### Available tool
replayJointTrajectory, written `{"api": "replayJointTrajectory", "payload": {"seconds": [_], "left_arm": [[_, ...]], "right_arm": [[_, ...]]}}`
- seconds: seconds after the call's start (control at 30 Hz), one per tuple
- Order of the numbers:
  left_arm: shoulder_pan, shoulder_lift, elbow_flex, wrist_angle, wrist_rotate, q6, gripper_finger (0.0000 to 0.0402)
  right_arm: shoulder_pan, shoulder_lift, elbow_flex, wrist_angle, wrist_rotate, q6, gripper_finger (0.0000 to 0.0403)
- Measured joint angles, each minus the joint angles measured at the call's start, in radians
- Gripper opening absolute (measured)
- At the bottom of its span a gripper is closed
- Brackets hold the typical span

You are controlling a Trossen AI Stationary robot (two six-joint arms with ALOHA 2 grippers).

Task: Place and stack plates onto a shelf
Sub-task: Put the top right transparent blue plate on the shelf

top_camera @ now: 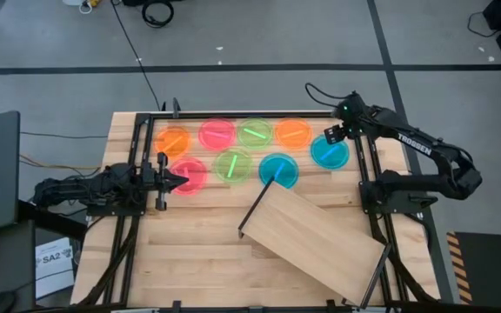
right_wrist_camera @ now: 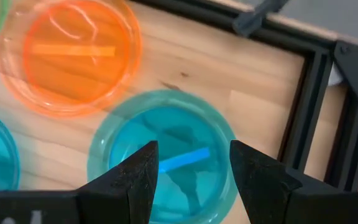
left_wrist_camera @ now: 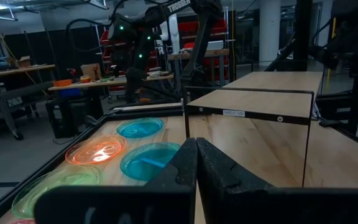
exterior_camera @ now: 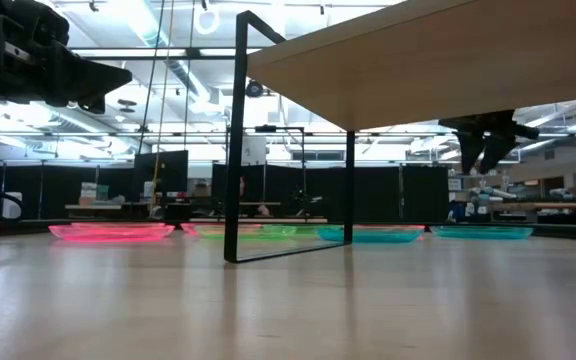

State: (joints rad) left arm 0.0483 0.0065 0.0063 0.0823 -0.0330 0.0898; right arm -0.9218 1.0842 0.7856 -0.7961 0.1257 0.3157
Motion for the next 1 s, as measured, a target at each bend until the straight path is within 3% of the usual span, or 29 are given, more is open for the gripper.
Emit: {"api": "replayJointTrajectory", "payload": {"seconds": [0.17, 0.5, 1.0], "left_arm": [[0.0, 0.0, 0.0, -0.001, 0.0, 0.0, 0.0009], [0.0, 0.0, 0.0, -0.001, 0.0, -0.001, 0.0009], [0.0, 0.0, 0.0, -0.001, 0.0, 0.0, 0.0009]], "right_arm": [[0.01, 0.01, 0.0, -0.052, 0.0, 0.054, 0.0203], [0.032, 0.008, -0.024, -0.312, -0.002, 0.322, 0.0176], [0.052, 0.008, -0.24, -0.231, -0.048, 0.452, 0.0165]]}}
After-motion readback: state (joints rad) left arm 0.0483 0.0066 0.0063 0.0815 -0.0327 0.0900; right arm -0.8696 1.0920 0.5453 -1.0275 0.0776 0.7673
